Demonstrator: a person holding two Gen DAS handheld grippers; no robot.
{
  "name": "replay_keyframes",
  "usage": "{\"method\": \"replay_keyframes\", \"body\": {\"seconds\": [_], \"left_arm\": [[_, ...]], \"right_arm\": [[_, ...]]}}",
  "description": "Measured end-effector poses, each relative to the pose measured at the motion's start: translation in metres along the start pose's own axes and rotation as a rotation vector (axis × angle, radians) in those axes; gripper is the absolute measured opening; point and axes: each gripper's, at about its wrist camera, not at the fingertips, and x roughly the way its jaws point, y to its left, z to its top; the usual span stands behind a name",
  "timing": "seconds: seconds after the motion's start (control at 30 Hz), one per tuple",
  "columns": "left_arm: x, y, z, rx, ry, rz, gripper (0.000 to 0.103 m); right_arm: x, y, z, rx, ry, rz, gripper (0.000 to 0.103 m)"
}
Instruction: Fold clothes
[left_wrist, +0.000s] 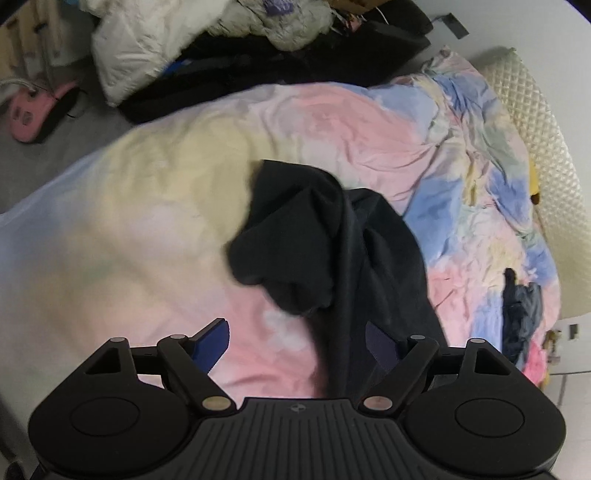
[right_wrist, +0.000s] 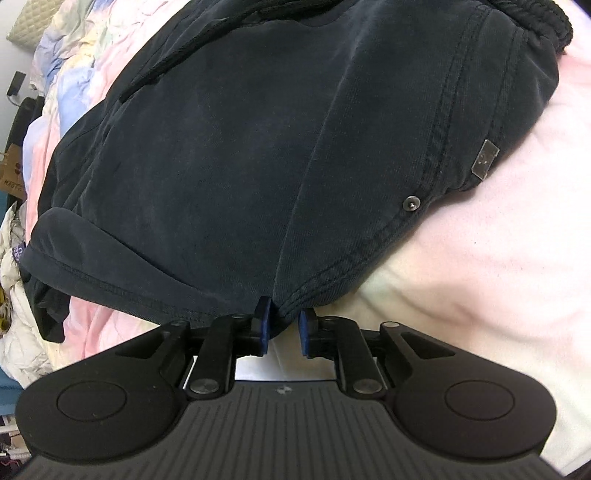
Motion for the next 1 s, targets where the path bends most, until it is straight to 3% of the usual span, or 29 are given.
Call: {"method": "replay_keyframes", "body": {"seconds": [0.3,0.37,0.67,0.8,0.9,0.93,1.0], "left_arm": [[0.117,-0.032,0.088,0.011,0.111,-0.066,0.078],[0.143,-0.037,0.1,0.016,0.136,-0.055,0.07],[0.224,-0.055,0.12,0.007,0.271,-0.126,0.053],[0.246,-0.066,0.124,0.038,0.304,-0.103,0.05],[0.26,-0.074,0.127,0.066,0.323,-0.082,0.029],[0.261,-0.074,0.128,0.073,0.322,-0.08,0.008],[0.256,-0.073,0.13,0.085,0.305,-0.076,0.003]], "right_arm": [[0.0,0.025,-0.006,0.079,-0.064,-0.143,0.015],[-0.002,0.026,-0.008,0.104,-0.076,-0.162,0.015],[0.001,0.029,-0.016,0.188,-0.112,-0.232,0.015],[0.003,0.033,-0.015,0.211,-0.118,-0.25,0.015],[0.004,0.037,-0.013,0.212,-0.117,-0.265,0.016],[0.005,0.039,-0.012,0.209,-0.116,-0.271,0.016],[0.004,0.043,-0.01,0.2,-0.117,-0.277,0.016]]}}
